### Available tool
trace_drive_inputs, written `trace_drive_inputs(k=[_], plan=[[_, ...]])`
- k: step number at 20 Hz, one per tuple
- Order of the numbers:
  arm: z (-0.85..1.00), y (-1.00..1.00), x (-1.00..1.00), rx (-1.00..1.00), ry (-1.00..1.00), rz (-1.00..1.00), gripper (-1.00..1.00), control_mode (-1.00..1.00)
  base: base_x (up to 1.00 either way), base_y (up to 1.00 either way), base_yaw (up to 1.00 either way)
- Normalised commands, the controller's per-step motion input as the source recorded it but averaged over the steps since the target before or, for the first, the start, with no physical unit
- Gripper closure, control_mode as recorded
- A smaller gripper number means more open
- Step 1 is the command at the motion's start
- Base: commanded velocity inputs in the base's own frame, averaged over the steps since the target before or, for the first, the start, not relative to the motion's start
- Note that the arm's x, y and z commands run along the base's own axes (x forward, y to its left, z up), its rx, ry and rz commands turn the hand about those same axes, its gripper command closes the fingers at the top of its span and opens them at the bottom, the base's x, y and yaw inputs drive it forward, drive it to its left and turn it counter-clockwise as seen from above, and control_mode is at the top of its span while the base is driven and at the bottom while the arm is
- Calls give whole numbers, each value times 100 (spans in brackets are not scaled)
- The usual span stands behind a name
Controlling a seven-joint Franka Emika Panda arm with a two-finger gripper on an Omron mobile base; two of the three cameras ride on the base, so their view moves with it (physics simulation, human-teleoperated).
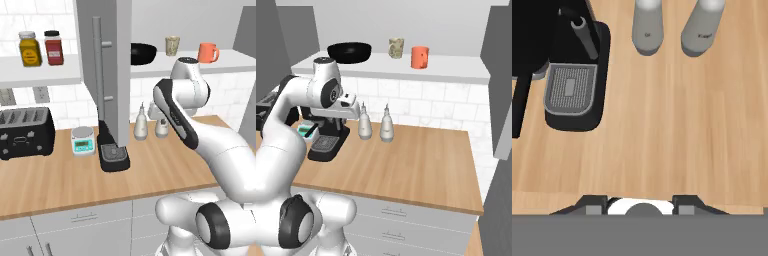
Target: Gather all objects into one cabinet and sort the glasses and bowls to opposite sides.
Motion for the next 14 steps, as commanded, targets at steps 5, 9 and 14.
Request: trace_drive_inputs(k=[5,9,14], plan=[[0,0,-42,0,-36,0,-100,-100,0,0,0],[17,0,-62,0,-54,0,-100,-100,0,0,0],[0,0,-6,0,-5,0,-100,-100,0,0,0]])
